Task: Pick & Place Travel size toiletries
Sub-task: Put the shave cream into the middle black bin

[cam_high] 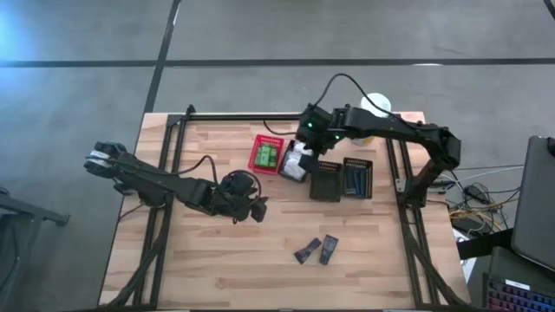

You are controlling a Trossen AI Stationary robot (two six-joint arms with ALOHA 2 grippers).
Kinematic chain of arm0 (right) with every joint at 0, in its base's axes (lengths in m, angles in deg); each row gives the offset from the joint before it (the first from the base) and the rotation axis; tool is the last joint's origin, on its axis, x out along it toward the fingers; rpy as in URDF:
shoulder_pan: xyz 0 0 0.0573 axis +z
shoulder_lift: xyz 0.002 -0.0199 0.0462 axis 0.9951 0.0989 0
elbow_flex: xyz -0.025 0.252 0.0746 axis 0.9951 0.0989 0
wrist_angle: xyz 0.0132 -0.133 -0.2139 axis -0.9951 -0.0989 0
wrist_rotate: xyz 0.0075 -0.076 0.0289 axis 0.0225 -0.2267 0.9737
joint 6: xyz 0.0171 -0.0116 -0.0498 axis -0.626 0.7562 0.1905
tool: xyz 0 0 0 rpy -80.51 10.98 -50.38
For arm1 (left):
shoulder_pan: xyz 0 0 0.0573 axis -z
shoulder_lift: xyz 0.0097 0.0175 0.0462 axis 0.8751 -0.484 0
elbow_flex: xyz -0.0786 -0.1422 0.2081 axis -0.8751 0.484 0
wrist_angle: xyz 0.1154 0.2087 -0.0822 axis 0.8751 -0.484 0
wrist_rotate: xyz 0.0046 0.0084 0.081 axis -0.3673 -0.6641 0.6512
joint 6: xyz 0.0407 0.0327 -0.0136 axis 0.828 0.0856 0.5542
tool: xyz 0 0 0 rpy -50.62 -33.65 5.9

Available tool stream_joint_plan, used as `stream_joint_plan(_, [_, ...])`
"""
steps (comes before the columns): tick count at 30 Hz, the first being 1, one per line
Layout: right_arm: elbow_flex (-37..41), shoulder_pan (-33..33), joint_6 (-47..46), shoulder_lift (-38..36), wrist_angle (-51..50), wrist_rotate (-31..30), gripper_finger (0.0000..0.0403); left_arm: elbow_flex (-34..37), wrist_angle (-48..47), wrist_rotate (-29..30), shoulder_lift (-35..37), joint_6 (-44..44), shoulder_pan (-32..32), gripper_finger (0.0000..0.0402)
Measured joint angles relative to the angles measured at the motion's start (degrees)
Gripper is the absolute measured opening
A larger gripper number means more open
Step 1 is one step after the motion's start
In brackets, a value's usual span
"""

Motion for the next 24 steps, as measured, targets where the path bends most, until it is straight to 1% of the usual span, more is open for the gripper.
stream_joint_plan(7, [3.86,6.31,-4.83,-2.86,-0.40,-0.34,0.0352,0.00,0.72,0.32,0.00,3.22,0.00,0.0245])
stream_joint_plan(12, [7.74,11.32,-10.89,-5.65,0.98,-7.69,0.0359,0.00,0.73,0.24,0.02,6.10,0.00,0.0245])
stream_joint_plan(14, [9.07,12.85,-13.81,-6.80,1.56,-8.97,0.0359,0.00,0.72,0.10,0.02,6.99,0.00,0.0245])
stream_joint_plan(19, [12.40,15.73,-24.11,-9.72,2.20,-8.95,0.0349,0.00,0.73,0.05,0.02,6.93,-0.80,0.0245])
stream_joint_plan(24, [16.98,19.34,-38.27,-12.67,2.04,-8.96,0.0334,0.00,1.09,-0.63,0.02,9.12,-1.03,0.0245])
